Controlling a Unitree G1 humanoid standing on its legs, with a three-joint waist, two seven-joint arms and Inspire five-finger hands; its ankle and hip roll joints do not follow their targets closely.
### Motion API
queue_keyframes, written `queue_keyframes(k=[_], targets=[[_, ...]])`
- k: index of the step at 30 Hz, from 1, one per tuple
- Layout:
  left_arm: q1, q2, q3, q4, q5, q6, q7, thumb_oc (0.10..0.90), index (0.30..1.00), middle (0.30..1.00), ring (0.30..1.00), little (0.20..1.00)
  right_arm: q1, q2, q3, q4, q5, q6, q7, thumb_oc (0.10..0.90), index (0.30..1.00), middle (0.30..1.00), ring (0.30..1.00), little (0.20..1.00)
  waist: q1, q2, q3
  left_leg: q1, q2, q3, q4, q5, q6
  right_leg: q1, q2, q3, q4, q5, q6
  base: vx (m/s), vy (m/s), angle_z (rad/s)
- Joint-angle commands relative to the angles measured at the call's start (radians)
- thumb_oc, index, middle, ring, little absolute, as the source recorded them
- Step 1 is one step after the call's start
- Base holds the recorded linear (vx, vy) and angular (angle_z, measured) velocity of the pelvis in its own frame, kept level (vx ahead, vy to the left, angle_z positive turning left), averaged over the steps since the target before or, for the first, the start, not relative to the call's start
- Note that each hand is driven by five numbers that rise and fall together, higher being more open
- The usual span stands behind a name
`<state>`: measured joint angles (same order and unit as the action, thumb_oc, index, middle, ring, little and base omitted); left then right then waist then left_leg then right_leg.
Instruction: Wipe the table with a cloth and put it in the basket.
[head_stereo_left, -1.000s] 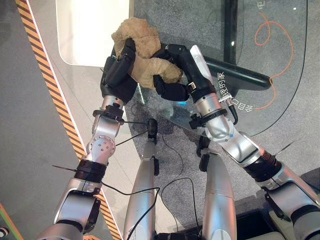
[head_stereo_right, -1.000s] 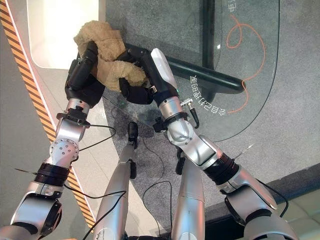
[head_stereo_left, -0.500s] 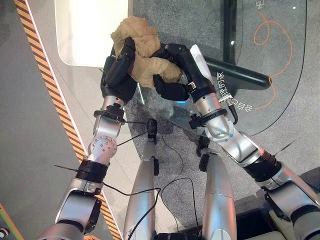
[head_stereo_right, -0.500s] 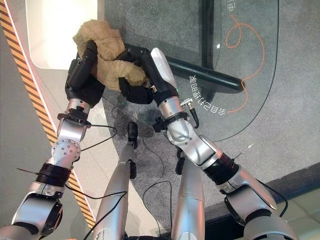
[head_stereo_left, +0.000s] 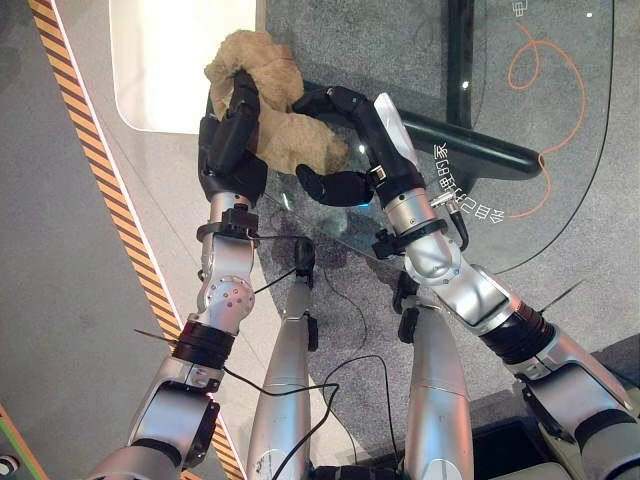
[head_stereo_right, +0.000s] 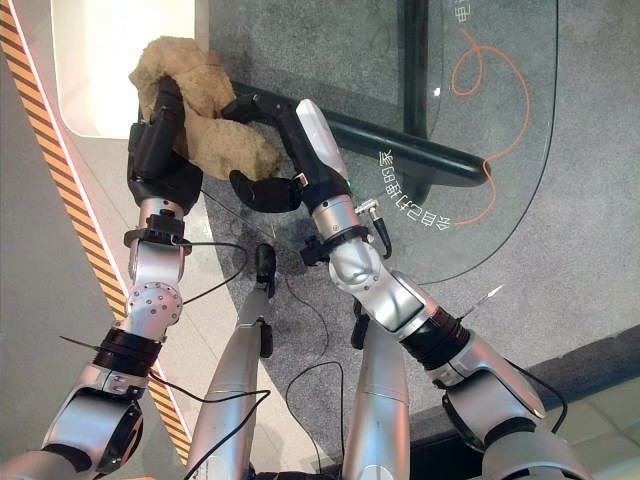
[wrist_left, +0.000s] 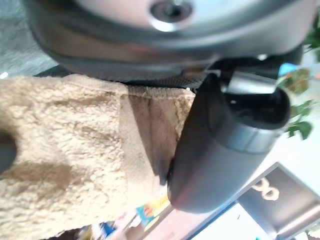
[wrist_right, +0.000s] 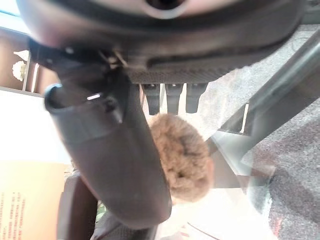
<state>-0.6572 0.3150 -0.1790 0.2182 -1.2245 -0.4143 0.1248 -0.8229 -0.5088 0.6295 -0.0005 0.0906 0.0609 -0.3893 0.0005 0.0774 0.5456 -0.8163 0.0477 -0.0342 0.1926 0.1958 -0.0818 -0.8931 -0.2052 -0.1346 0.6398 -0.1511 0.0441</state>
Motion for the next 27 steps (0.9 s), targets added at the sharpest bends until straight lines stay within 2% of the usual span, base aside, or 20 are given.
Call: queue_keyframes(k=[1,6,15,19,27], targets=[[-0.138,0.017,0.076,-0.165,0.136,-0.170,0.042,0.100,0.300,0.300,0.300,0.200,-0.144,0.034,-0.039,-0.049,0.009,-0.068,-0.025,0.800,0.900,0.900,0.900,0.900,0.042,-0.034,-0.026,0.014,-0.051,0.047,0.137,-0.181,0.038,0.085,0.035,0.003,-0.278,0.136,0.034,0.00,0.000,0.00],[-0.154,0.013,0.093,-0.165,0.190,-0.215,0.127,0.100,0.300,0.300,0.300,0.200,-0.149,0.044,-0.041,-0.039,0.008,-0.077,-0.043,0.800,0.900,0.900,0.900,0.900,0.043,-0.034,-0.026,0.016,-0.051,0.048,0.138,-0.181,0.035,0.087,0.035,0.004,-0.276,0.132,0.032,0.00,0.000,0.00],[-0.204,0.017,0.128,-0.138,0.379,-0.277,0.310,0.100,0.300,0.300,0.300,0.200,-0.147,0.048,-0.071,-0.008,-0.012,-0.092,-0.107,0.800,0.900,0.900,0.900,0.900,0.037,-0.032,-0.026,0.018,-0.049,0.051,0.142,-0.182,0.029,0.086,0.035,0.010,-0.265,0.127,0.033,0.00,0.000,0.00],[-0.222,0.031,0.140,-0.112,0.423,-0.295,0.344,0.100,0.300,0.300,0.300,0.200,-0.142,0.036,-0.089,0.018,-0.019,-0.096,-0.150,0.800,0.900,0.900,0.900,0.900,0.031,-0.031,-0.026,0.018,-0.046,0.055,0.145,-0.183,0.027,0.083,0.035,0.014,-0.260,0.125,0.032,0.00,0.010,0.00],[-0.252,0.072,0.163,-0.058,0.571,-0.319,0.432,0.100,0.300,0.300,0.300,0.200,-0.073,-0.014,-0.183,0.129,-0.099,-0.124,-0.348,0.800,0.900,0.900,0.900,0.900,0.008,-0.027,-0.026,0.019,-0.038,0.065,0.145,-0.190,0.026,0.076,0.036,0.028,-0.258,0.123,0.035,0.00,0.028,0.00]])
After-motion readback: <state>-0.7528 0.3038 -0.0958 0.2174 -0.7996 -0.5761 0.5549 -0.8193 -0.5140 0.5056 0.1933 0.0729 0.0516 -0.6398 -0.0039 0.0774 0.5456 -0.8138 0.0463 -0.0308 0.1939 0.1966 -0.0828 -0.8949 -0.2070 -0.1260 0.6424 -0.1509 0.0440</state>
